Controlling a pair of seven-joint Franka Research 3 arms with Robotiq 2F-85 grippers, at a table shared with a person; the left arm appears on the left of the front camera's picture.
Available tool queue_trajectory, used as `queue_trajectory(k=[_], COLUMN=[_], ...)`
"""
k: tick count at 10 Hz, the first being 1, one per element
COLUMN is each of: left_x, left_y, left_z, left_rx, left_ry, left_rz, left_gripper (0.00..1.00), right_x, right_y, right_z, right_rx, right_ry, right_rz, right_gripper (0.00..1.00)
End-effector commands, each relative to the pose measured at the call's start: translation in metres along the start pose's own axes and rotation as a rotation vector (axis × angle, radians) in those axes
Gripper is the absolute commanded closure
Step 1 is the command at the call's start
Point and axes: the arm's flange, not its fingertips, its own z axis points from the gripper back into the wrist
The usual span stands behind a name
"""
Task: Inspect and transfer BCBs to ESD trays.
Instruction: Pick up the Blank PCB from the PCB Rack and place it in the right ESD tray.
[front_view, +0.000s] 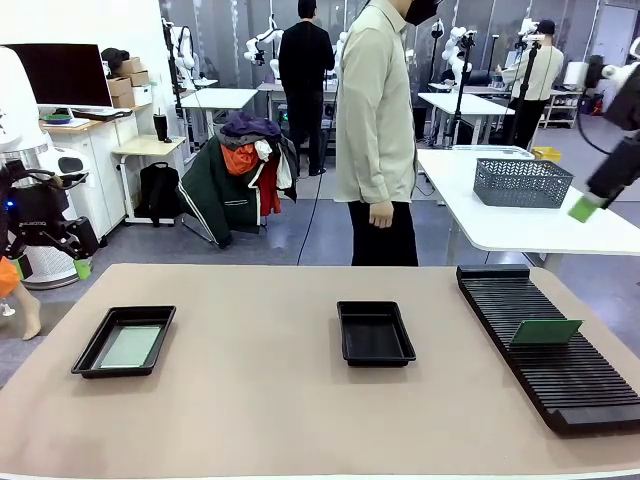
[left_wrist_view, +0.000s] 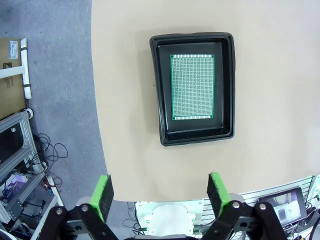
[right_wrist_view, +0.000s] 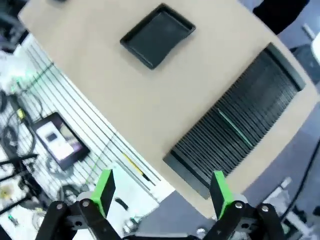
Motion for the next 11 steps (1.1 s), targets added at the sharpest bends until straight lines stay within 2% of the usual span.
queue_trajectory(k=[1,4,7,11], left_x=[0.000,0.000,0.000,0.000], left_y=[0.000,0.000,0.000,0.000], left_z=[-0.001,-0.001,-0.001,-0.001], left_rx=[-0.001,-0.001,-0.001,-0.001], left_ry=[-0.008,-0.008,-0.008,-0.008], left_rz=[-0.007,-0.007,-0.007,-0.007], left_gripper=[0.00,0.00,0.00,0.00], right_x=[-0.011,-0.029,-0.039,-0.040], right_y=[-0.015,-0.033,-0.047,-0.057], right_z=[0.014,0.032,0.037,0.044], right_rx=[0.004,-0.004,0.033,0.082], right_ry=[0.060,0.130,0.130,0.124], right_rz=[0.187,0.418,0.653,0.771], right_gripper=[0.00,0.00,0.00,0.00])
